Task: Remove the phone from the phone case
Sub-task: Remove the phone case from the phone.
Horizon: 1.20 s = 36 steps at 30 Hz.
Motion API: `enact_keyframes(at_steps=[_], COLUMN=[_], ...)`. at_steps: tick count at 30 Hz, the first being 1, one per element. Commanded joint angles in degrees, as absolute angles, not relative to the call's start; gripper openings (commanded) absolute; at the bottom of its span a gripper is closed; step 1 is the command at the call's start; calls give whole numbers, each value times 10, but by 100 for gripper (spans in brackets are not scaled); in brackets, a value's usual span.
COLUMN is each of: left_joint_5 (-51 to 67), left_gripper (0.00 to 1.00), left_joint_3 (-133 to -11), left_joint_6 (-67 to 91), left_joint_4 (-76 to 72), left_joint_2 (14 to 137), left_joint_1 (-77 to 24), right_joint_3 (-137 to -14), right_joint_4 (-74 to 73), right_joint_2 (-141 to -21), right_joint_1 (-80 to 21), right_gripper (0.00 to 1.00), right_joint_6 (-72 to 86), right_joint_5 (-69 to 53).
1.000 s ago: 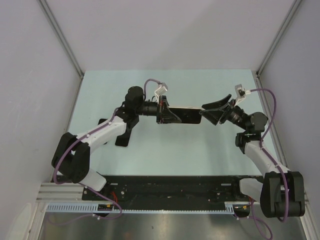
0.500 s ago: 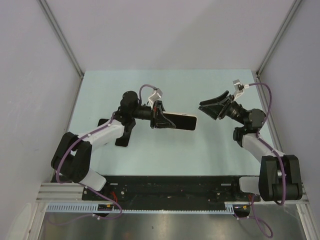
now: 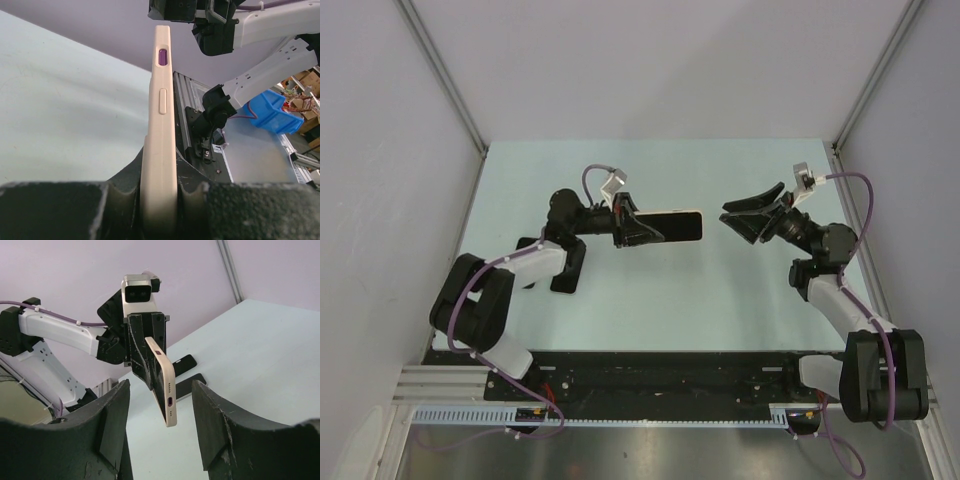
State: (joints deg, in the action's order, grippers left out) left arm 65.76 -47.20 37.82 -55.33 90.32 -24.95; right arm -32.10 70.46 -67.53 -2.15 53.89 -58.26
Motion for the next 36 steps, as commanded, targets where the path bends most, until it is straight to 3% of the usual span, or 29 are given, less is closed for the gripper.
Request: enact_keyframes(at_steps=[1,8,20,36], left_joint_5=[641,643,627,631], left_gripper=[0,0,1,0], left_joint_3=[-466,-459,-449,-443], left_joint_6=[395,379,386,403], left_joint_4=[-612,-614,-631,-659], left_joint_2=[909,898,892,901], left_joint_1=[-257,-287,-294,-299], right_joint_3=[-313,-306,-301,-301], right_joint_4=[678,667,669,669], right_joint_2=[-660,-659,-660,-663], right_joint_1=[-25,-32,-62,-71], right_gripper=[56,55,41,37], right_joint_6=[491,485,483,483], right_joint_5=[-556,-546,-563,-578])
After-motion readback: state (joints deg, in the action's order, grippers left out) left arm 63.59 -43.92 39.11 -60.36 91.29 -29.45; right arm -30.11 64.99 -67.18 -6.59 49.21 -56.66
